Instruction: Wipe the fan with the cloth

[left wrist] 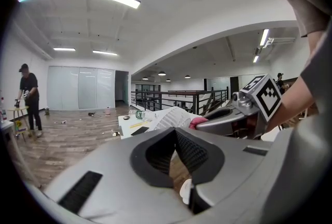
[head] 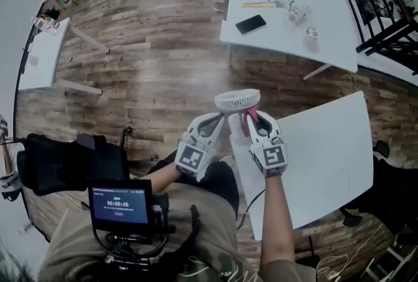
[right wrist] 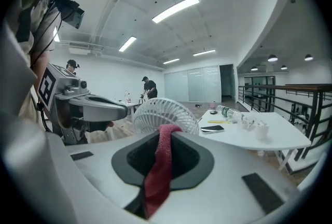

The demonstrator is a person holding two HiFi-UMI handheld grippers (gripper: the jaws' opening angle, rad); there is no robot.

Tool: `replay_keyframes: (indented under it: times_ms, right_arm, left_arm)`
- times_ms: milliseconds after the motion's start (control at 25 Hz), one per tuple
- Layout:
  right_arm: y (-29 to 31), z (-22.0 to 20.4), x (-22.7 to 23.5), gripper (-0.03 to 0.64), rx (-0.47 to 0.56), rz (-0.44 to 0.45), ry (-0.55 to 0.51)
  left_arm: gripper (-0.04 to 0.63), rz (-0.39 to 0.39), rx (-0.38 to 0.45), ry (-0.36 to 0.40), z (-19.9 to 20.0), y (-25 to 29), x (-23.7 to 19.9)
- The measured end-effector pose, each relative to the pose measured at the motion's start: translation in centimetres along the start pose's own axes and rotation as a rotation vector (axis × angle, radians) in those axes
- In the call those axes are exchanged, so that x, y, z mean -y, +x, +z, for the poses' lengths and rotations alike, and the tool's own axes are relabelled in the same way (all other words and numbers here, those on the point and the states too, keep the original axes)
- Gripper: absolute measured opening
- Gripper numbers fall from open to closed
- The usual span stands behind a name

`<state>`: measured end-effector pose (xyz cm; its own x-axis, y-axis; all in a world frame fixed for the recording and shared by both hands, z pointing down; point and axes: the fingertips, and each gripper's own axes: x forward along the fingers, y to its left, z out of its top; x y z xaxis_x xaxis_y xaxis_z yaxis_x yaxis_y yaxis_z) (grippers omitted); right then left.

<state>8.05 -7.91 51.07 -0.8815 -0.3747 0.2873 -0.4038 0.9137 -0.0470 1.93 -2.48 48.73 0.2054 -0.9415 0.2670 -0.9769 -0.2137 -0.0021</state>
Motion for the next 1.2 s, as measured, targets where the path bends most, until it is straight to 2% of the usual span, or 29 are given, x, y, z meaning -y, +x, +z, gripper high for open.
replay_keyframes:
  times_ms: [400, 480, 640, 720, 840, 960, 1040, 1200]
  right_arm:
    - [0.4, 1.6, -4.9, 0.064, -0.005, 0.062, -0.1]
    - [-0.4, 1.4, -3.9, 0.063, 0.011, 0.026, -0.068]
    - [-2.7, -0.2, 0.2, 0.063, 0.01, -0.104, -0.021]
    - [-3.0, -1.4, 1.5, 0.063, -0.02, -0.118, -0.033]
    - [-2.2, -3.5, 2.4, 0.064, -0.07, -0.104, -0.083]
    - [-0.2, -5.5, 1.9, 0.064, -0.088, -0.056, -0.059]
    - [1.1, -6.9, 1.3, 0.064, -0.079, -0.03, -0.043]
    - [3.4, -7.8, 0.6, 0.064, -0.03, 0.005, -0.106]
  left_arm:
    - [0.021, 0.02, -0.004, -0.031, 0.2, -0.8, -0.2]
    - [0.021, 0.029, -0.001, -0.029, 0.4, -1.0, -0.4]
    - [0.021, 0.033, 0.01, -0.027, 0.5, -1.1, -0.6]
    - [0.021, 0.033, 0.013, -0.021, 0.3, -1.0, -0.6]
    - [0.021, 0.03, 0.021, -0.006, 0.1, -0.4, -0.3]
    - [0.021, 0.033, 0.032, 0.005, -0.7, 0.2, -0.4]
    - [0.021, 0.038, 0.041, 0.005, -1.3, 0.3, -0.6]
    - [0.021, 0.055, 0.061, -0.014, -1.9, 0.4, -1.2]
